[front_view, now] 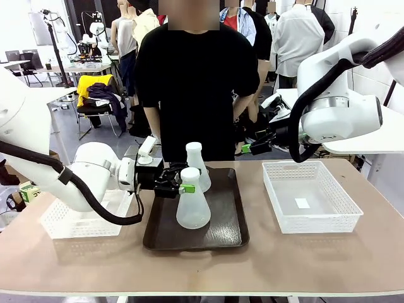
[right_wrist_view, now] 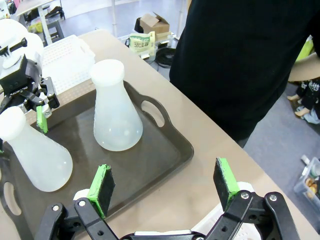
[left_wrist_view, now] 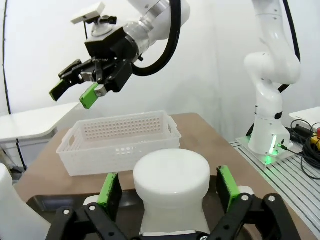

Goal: Prepare the laboratory tools.
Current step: Place the picked Big flask upright in the Handle tray as directed by the person.

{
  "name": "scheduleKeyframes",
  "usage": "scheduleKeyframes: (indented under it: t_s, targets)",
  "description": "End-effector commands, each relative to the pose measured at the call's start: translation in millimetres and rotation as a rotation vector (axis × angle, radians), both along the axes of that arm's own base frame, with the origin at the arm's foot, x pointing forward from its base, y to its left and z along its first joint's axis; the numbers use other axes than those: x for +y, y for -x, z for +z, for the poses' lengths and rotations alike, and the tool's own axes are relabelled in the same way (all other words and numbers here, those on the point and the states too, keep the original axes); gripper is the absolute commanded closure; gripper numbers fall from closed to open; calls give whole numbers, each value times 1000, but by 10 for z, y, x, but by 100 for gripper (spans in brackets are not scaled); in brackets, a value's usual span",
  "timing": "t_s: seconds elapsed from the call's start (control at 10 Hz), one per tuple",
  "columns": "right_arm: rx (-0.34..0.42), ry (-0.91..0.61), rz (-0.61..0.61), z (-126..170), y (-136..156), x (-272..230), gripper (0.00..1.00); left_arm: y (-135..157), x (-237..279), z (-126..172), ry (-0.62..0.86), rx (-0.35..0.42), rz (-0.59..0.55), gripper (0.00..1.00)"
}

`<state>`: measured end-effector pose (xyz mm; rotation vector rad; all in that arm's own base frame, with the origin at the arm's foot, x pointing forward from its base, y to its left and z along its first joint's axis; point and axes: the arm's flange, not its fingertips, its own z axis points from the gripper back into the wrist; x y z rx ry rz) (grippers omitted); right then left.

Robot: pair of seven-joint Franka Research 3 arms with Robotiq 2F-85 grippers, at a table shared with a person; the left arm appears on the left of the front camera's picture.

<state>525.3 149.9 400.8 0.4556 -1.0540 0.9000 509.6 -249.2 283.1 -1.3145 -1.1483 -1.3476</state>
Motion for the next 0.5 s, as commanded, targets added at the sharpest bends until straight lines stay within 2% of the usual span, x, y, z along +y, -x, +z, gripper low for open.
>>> scheduleKeyframes:
  t_s: [0.0,0.3,0.4]
  targets:
    - [1,0,-1,0,7,-3,0,-47,-8,51,-66,47,-18,0]
    - [1,0,-1,0,7,-3,0,-64,43,57,-84,71,9,0]
    - [1,0,-1,0,7,-3,0,-5,14,-20,-48,51,-3,0]
